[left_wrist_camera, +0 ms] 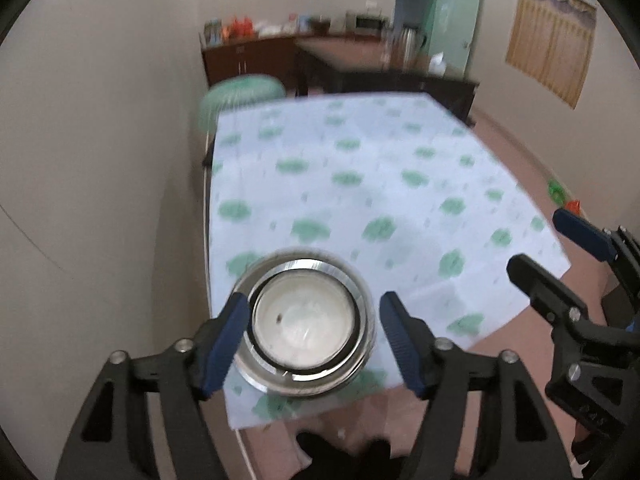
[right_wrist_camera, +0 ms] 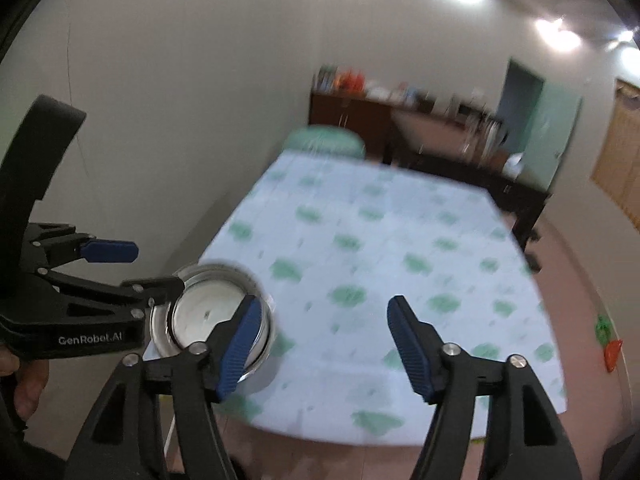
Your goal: Organize plates and bowls
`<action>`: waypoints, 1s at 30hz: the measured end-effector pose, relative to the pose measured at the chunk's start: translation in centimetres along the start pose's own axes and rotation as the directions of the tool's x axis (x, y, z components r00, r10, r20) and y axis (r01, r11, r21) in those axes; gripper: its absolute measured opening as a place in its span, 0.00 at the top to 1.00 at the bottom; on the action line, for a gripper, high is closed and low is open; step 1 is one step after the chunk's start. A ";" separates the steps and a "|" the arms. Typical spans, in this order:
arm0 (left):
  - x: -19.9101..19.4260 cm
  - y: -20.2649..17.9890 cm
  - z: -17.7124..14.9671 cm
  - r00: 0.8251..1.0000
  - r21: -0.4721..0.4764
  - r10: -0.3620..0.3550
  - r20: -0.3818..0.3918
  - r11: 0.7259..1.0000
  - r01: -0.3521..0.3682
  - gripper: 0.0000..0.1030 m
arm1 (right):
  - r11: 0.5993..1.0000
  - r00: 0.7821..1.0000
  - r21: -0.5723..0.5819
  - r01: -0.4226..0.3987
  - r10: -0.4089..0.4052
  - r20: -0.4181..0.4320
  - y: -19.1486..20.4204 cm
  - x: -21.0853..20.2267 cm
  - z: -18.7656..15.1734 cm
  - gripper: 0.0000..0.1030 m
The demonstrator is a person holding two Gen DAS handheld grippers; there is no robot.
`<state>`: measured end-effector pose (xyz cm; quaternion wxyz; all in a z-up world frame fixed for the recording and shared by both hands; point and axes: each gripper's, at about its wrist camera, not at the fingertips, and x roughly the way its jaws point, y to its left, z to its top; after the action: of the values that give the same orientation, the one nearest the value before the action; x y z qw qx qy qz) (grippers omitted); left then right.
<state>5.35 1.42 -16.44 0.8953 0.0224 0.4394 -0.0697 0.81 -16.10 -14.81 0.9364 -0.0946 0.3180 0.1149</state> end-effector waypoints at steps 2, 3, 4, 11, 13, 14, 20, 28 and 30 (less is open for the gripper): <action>-1.2 -0.9 0.4 0.999 0.007 -0.003 0.037 1.000 0.003 0.30 | 1.000 0.999 0.006 0.008 -0.009 0.043 -0.7 -1.3 0.3 0.31; -1.6 -1.3 0.6 0.999 0.011 -0.005 0.047 1.000 0.005 0.30 | 1.000 0.998 0.008 0.016 -0.017 0.059 -1.0 -1.9 0.5 0.31; -2.2 -1.7 0.7 0.998 0.014 -0.006 0.058 1.000 0.005 0.30 | 1.000 0.997 0.010 0.021 -0.021 0.068 -1.3 -2.5 0.5 0.31; -5.3 -4.8 0.6 0.990 0.052 -0.011 0.139 0.999 0.004 0.27 | 0.999 0.992 0.040 0.029 -0.034 0.125 -3.3 -5.9 0.0 0.30; -5.6 -5.3 0.6 0.990 0.054 -0.012 0.142 0.999 0.005 0.27 | 0.998 0.992 0.049 0.030 -0.036 0.121 -3.6 -6.3 -0.2 0.30; -5.9 -5.6 0.6 0.989 0.055 -0.016 0.146 0.998 0.008 0.27 | 0.998 0.992 0.052 0.031 -0.038 0.121 -3.8 -6.5 -0.2 0.30; -6.7 -6.2 0.8 0.984 0.058 -0.006 0.178 0.998 -0.004 0.27 | 0.998 0.991 0.065 0.027 -0.035 0.129 -4.8 -7.4 -0.2 0.30; -7.1 -6.4 1.5 0.978 0.066 -0.017 0.207 0.998 0.004 0.27 | 0.997 0.986 0.064 0.040 -0.049 0.159 -5.2 -7.8 0.3 0.30; -6.8 -6.5 1.8 0.978 0.066 -0.022 0.208 0.998 0.009 0.27 | 0.997 0.984 0.061 0.046 -0.056 0.168 -5.3 -8.0 0.4 0.30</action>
<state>1.68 -4.45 -9.82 0.9346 0.0404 0.3410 -0.0929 -3.69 -22.28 -8.95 0.9650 -0.0659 0.2375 0.0893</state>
